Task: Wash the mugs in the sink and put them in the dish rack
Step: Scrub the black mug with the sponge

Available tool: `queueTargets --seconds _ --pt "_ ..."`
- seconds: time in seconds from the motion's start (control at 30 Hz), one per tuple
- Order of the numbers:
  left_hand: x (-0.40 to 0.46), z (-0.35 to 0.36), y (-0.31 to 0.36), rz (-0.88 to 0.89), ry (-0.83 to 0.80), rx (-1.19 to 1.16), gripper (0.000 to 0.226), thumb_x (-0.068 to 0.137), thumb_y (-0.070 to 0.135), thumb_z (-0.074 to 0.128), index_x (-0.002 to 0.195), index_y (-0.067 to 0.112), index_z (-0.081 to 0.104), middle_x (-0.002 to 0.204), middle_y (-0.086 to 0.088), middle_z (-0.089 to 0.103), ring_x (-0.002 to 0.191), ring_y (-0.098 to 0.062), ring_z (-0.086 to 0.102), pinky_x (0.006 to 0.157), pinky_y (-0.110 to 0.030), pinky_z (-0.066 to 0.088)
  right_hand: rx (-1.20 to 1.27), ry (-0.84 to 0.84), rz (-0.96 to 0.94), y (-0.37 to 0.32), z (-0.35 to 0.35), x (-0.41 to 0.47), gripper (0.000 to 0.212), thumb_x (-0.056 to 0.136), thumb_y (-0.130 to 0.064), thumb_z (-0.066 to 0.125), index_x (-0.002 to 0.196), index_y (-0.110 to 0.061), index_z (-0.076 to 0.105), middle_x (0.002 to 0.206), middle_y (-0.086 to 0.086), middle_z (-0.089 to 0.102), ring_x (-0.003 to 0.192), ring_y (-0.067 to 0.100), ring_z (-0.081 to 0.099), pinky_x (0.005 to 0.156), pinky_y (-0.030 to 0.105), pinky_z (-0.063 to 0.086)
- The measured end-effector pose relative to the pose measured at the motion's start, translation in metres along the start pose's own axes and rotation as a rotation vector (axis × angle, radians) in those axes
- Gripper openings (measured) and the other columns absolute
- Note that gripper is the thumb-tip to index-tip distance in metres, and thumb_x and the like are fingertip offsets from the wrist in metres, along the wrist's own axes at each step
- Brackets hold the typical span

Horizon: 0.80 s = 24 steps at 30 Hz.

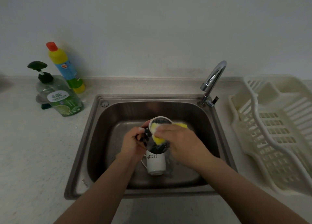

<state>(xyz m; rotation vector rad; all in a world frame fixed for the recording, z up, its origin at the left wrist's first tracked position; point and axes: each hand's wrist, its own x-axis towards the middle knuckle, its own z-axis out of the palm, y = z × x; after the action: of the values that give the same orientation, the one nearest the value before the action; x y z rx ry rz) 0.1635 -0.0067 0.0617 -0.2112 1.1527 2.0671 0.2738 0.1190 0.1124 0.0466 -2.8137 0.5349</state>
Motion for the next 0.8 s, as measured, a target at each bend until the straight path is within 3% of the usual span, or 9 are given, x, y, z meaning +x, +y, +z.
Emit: queueTargets --seconds 0.1,0.17,0.27,0.33,0.43,0.53,0.67,0.73,0.8 --pt "0.0 -0.01 0.001 0.006 0.004 0.037 0.025 0.079 0.003 0.045 0.056 0.011 0.039 0.081 -0.014 0.066 0.081 -0.027 0.063 0.072 -0.033 0.055 -0.008 0.061 0.029 0.01 -0.012 -0.014 0.036 0.072 -0.012 0.051 0.098 -0.01 0.076 0.102 0.007 0.074 0.094 0.022 0.071 0.085 0.032 0.053" --pt "-0.006 -0.003 0.001 0.02 -0.051 0.077 0.041 0.087 0.001 0.037 0.05 0.004 0.053 0.085 -0.01 0.074 0.084 -0.024 0.068 0.073 -0.034 0.056 -0.026 0.079 0.146 0.016 -0.006 -0.001 0.038 0.069 -0.001 0.063 0.104 -0.008 0.074 0.109 0.011 0.071 0.099 0.029 0.069 0.088 0.041 0.053" --pt "-0.013 0.008 0.006 0.016 -0.064 0.074 0.058 0.091 0.001 0.031 0.052 0.01 0.072 0.078 -0.005 0.076 0.073 -0.016 0.071 0.067 -0.029 0.056 0.017 0.02 0.09 -0.002 0.004 0.009 0.054 0.055 0.014 0.071 0.104 -0.009 0.074 0.108 0.008 0.072 0.099 0.026 0.069 0.093 0.028 0.046" --pt "-0.013 0.004 0.011 0.007 -0.078 0.061 0.059 0.092 0.001 0.029 0.056 0.01 0.076 0.073 -0.006 0.074 0.066 -0.016 0.071 0.058 -0.024 0.057 0.056 -0.025 0.021 -0.003 -0.003 -0.006 0.05 0.058 0.012 0.07 0.102 -0.01 0.074 0.106 0.007 0.073 0.098 0.025 0.07 0.09 0.035 0.052" --pt "-0.016 0.002 0.012 0.029 -0.107 0.099 0.057 0.091 0.001 0.029 0.065 0.012 0.079 0.078 -0.006 0.075 0.07 -0.015 0.072 0.06 -0.025 0.057 -0.012 0.013 0.134 0.012 -0.009 -0.008 0.042 0.067 0.0 0.062 0.106 -0.009 0.074 0.11 0.011 0.071 0.102 0.027 0.068 0.094 0.044 0.051" --pt "-0.014 0.005 0.01 0.016 -0.071 0.08 0.044 0.09 0.004 0.035 0.077 0.01 0.077 0.088 -0.01 0.075 0.08 -0.02 0.072 0.071 -0.032 0.055 0.032 -0.04 0.231 0.006 0.003 0.014 0.051 0.079 0.007 0.06 0.125 -0.012 0.065 0.133 0.007 0.059 0.126 0.024 0.054 0.11 0.026 0.029" --pt "-0.017 -0.001 0.014 0.007 -0.098 0.059 0.054 0.092 0.001 0.03 0.072 0.009 0.079 0.075 -0.01 0.074 0.067 -0.018 0.071 0.057 -0.024 0.057 0.081 -0.085 0.059 -0.006 -0.004 -0.009 0.049 0.066 0.01 0.061 0.109 -0.011 0.073 0.115 0.008 0.07 0.107 0.024 0.066 0.099 0.035 0.046" --pt "-0.021 -0.002 0.011 0.016 -0.124 0.109 0.057 0.092 0.001 0.028 0.073 0.011 0.08 0.08 -0.007 0.076 0.072 -0.015 0.072 0.063 -0.025 0.057 0.026 -0.057 0.143 0.007 -0.008 -0.011 0.045 0.068 0.005 0.06 0.109 -0.008 0.073 0.113 0.011 0.07 0.106 0.026 0.067 0.101 0.036 0.042" --pt "-0.021 0.002 0.01 0.016 -0.103 0.124 0.049 0.093 0.003 0.031 0.085 0.009 0.079 0.088 -0.009 0.076 0.08 -0.017 0.072 0.07 -0.028 0.057 0.046 -0.049 0.27 0.011 -0.003 0.003 0.049 0.079 0.006 0.059 0.124 -0.011 0.065 0.131 0.009 0.061 0.123 0.024 0.056 0.112 0.026 0.03"
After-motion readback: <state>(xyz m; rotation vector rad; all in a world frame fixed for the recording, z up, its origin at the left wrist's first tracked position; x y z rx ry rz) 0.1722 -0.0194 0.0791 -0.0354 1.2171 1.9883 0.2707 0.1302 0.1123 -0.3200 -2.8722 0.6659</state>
